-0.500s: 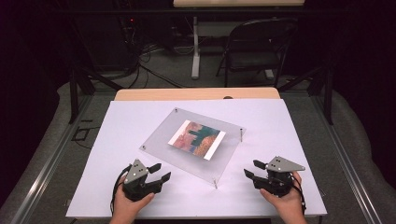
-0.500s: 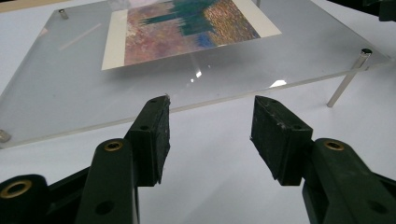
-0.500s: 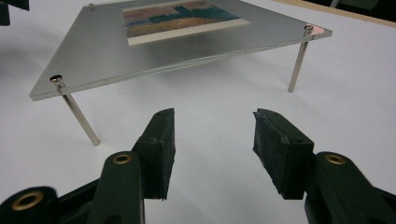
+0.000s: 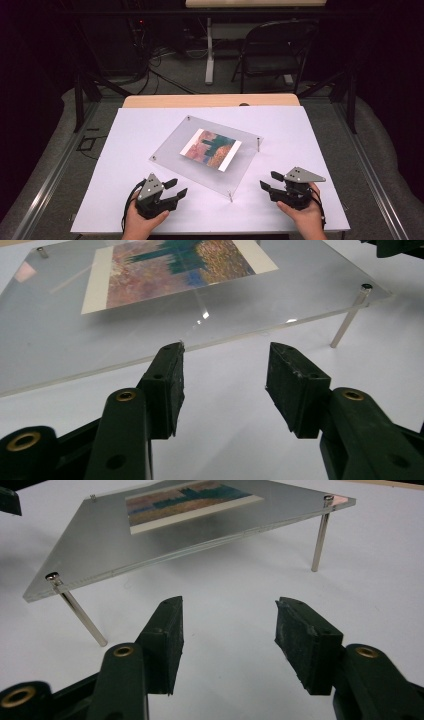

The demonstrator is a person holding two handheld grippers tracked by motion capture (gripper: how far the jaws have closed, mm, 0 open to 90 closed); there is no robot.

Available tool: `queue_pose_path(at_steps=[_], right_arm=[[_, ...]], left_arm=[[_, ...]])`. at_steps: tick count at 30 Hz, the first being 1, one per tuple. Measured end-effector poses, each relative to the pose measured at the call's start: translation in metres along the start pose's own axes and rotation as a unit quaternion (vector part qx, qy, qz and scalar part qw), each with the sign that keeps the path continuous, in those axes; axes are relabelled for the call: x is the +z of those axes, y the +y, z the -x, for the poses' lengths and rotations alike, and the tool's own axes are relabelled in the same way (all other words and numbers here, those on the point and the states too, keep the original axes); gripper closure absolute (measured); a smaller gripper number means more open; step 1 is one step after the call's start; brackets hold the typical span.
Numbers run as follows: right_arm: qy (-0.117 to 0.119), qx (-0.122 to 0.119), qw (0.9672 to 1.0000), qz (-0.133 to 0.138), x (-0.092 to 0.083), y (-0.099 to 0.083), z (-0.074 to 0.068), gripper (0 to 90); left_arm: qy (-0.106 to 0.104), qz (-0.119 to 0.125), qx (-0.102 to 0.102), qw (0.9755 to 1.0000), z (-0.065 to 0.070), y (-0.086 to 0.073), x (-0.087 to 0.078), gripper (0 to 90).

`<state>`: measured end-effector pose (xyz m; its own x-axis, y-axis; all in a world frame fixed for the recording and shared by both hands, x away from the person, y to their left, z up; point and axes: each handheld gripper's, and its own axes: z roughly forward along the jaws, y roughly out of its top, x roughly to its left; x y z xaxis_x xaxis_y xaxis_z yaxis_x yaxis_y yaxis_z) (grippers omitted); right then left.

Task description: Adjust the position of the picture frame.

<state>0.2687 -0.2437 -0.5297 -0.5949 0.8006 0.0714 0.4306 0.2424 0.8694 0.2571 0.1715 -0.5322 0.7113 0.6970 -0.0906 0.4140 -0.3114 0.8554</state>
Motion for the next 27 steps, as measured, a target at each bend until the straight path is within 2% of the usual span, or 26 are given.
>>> queue_pose_path(at_steps=[3, 4, 5, 6, 7, 8, 9, 14, 17, 19, 21, 27], right_arm=[[0.001, 0.003, 1.0, -0.002, 0.0, 0.0, -0.001, 42.4], [0.001, 0.004, 1.0, -0.002, 0.001, 0.0, -0.002, 42.0], [0.001, 0.003, 1.0, -0.003, 0.001, 0.0, -0.002, 41.9], [0.0, 0.004, 1.0, -0.003, 0.0, 0.0, -0.002, 42.1], [0.004, 0.011, 0.9999, -0.002, 0.0, 0.0, -0.003, 44.2], [0.008, 0.009, 0.9999, 0.002, -0.002, 0.0, -0.003, 45.9], [0.008, 0.009, 0.9999, 0.002, -0.002, 0.0, -0.003, 45.9], [0.007, 0.0, 0.9999, 0.01, -0.004, 0.001, -0.003, 47.8], [0.008, -0.002, 0.9998, 0.016, -0.005, 0.001, -0.003, 49.7], [0.008, -0.005, 0.9998, 0.02, -0.007, 0.001, -0.002, 52.0], [0.01, -0.005, 0.9997, 0.021, -0.007, 0.001, -0.002, 52.1], [0.019, -0.001, 0.9996, 0.022, -0.005, 0.001, -0.003, 54.2]], left_arm=[[-0.007, -0.003, 0.006, 1.0, 0.003, 0.0, 0.001, 51.4], [-0.013, -0.002, -0.001, 0.9999, 0.006, 0.0, 0.002, 51.9], [-0.016, -0.006, 0.006, 0.9998, 0.006, 0.0, 0.002, 52.6], [-0.021, -0.006, 0.004, 0.9998, 0.01, 0.0, 0.004, 52.9], [-0.025, -0.009, 0.005, 0.9996, 0.012, 0.0, 0.005, 53.6], [-0.035, -0.011, 0.005, 0.9993, 0.016, 0.001, 0.007, 54.0], [-0.035, -0.011, 0.005, 0.9993, 0.016, 0.001, 0.007, 54.3], [-0.049, -0.025, 0.014, 0.9984, 0.031, 0.002, 0.019, 56.1], [-0.065, -0.032, 0.017, 0.9972, 0.038, 0.001, 0.028, 58.7], [-0.078, -0.043, 0.02, 0.9958, 0.048, 0.0, 0.039, 60.0], [-0.081, -0.048, 0.02, 0.9954, 0.051, 0.0, 0.042, 60.2], [-0.099, -0.045, 0.022, 0.9938, 0.065, 0.003, 0.059, 61.6]])
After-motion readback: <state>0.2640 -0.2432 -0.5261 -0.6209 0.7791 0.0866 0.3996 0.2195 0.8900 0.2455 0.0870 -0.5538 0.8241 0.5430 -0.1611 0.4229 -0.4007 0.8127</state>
